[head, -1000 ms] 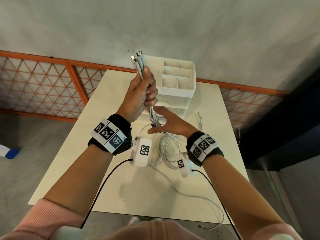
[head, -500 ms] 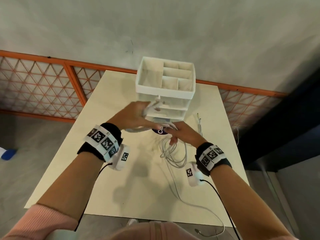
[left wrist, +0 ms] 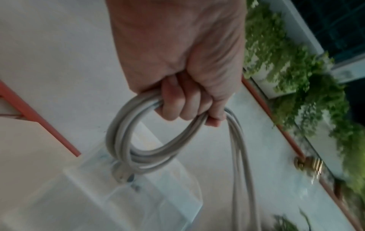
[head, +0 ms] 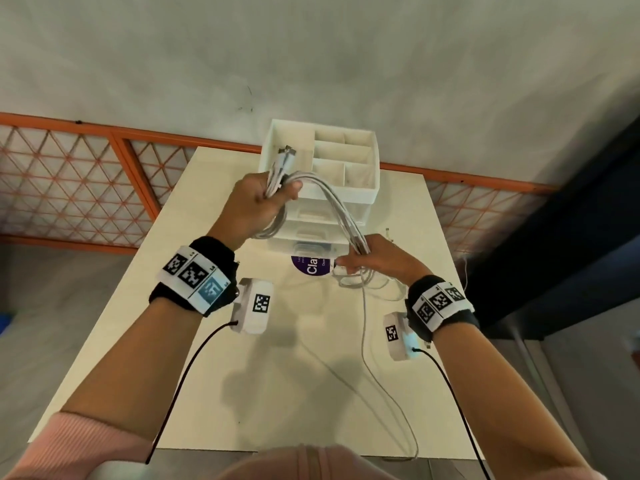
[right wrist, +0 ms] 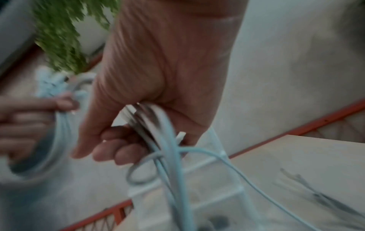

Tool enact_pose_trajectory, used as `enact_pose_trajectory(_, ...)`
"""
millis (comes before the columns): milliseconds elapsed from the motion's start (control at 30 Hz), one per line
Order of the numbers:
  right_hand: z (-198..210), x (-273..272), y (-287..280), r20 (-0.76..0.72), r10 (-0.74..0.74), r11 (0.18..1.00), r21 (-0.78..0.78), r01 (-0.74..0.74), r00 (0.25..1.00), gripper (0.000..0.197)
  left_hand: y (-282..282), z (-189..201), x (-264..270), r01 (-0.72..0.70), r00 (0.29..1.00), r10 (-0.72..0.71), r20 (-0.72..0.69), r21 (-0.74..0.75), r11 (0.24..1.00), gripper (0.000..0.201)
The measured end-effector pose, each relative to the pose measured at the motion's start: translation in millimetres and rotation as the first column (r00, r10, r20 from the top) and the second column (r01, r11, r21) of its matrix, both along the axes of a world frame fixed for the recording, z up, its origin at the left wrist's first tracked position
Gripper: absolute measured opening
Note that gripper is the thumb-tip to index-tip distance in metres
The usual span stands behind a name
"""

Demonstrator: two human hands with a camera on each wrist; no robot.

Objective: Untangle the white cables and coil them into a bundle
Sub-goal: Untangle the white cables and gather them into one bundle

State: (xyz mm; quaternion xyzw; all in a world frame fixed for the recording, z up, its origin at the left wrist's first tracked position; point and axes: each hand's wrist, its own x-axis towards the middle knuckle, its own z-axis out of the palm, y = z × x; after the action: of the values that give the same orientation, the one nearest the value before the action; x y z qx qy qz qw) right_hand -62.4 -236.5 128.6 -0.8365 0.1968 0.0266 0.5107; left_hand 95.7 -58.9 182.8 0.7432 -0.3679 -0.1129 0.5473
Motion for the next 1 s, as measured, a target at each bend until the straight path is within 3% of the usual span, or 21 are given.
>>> enact_pose_trajectory(200, 5, -2, -26, 0.002, -0.055, 0.996, -0.073, 0.055, 0.998, 0.016, 3, -8, 8, -0.11, 0.993, 0.105, -0.05, -0.11, 0.988, 0.022)
enact_pose_trajectory(400, 11, -5, -38, 0.028, -0.086, 0.992, -0.095, 0.088, 0.996, 0.055, 6, 2, 21, -0.173, 0.98, 0.151, -0.133, -0.172, 0.97, 0.026)
enact_pose_trajectory(567, -13, -16, -37, 0.184, -0.236, 0.97, -0.008, 0.242, 0.954, 0.015, 3, 9, 32, -0.189, 0.982, 0.184, -0.046, -0.151, 0.97, 0.024)
enact_pose_trajectory(667, -31, -19, -40, 0.203, -0.327, 0.941, -0.015, 0.337, 0.923, 0.014, 2, 4, 36, -0.222, 0.974, 0.225, -0.004, -0.163, 0.961, 0.021)
enact_pose_trajectory(867, -55, -32, -46, -0.041, -0.368, 0.88, -0.338, 0.334, 0.929, 0.016, -3, 2, 31, -0.258, 0.961, 0.27, 0.061, -0.156, 0.953, 0.02)
enact_pose_trajectory(1000, -73, -28, -39, -0.149, -0.35, 0.882, -0.385, 0.272, 0.925, 0.026, -14, 1, 18, -0.246, 0.96, 0.262, 0.096, -0.152, 0.957, 0.022)
